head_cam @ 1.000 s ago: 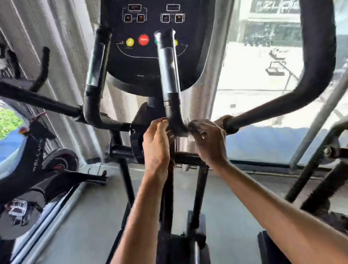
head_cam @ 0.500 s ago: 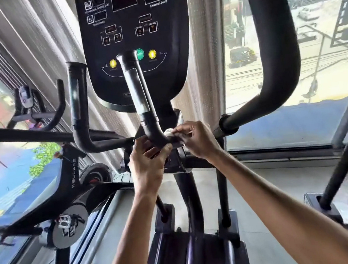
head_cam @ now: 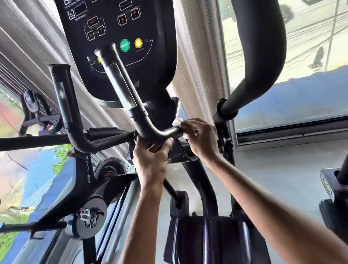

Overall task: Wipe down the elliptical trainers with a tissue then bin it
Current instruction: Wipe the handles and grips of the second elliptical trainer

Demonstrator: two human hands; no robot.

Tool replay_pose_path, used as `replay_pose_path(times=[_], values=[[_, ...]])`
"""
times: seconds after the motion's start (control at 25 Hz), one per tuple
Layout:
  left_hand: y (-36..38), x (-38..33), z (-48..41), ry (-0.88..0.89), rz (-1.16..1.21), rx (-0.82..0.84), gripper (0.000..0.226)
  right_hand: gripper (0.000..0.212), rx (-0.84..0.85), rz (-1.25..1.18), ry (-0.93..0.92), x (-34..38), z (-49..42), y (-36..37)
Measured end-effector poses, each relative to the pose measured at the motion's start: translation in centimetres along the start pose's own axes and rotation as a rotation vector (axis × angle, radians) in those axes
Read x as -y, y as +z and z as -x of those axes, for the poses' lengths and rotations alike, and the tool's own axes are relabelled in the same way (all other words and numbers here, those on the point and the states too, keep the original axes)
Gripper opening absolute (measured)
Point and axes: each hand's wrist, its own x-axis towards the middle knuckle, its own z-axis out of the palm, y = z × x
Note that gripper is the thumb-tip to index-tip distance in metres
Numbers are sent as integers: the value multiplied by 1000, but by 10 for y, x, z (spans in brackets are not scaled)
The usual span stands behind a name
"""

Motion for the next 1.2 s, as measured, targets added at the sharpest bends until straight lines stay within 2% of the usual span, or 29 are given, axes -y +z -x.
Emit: replay_pose_path(times=[0.08,0.2,0.32,0.4,0.48,0.56,0.68,0.76,0.8,0.84,1.04,1.2], values=[[5,2,-3,-21,5,1,22,12,-102,-20,187,-7,4,9],[10,5,-10,-37,28,21,22,11,-169,-103,147,-10,15,16],[12,10,-11,-42,44,26,24,15,-175,-81,253,-21,5,12],[12,12,-10,-37,75,24,26,15,-141,-82,147,-17,6,11],[11,14,-11,-27,84,27,30,16,-59,-70,-41,-6,10,8],[11,13,-11,-29,82,30,35,15,55,-11,-151,0,-1,0],[5,10,-8,-3,115,9,37,13,313,113,-205,21,-32,-15],[-1,6,-5,33,175,-17,32,12,506,55,-237,40,-40,-19],[-5,4,-4,48,199,-38,31,12,546,16,-257,45,-39,-18],[-8,2,-4,60,209,-61,29,12,537,-5,-278,46,-37,-17],[-4,9,-5,48,193,-78,20,11,273,-15,-303,15,-19,-11],[10,15,-5,6,166,-66,32,15,12,-66,-169,-19,-2,3]])
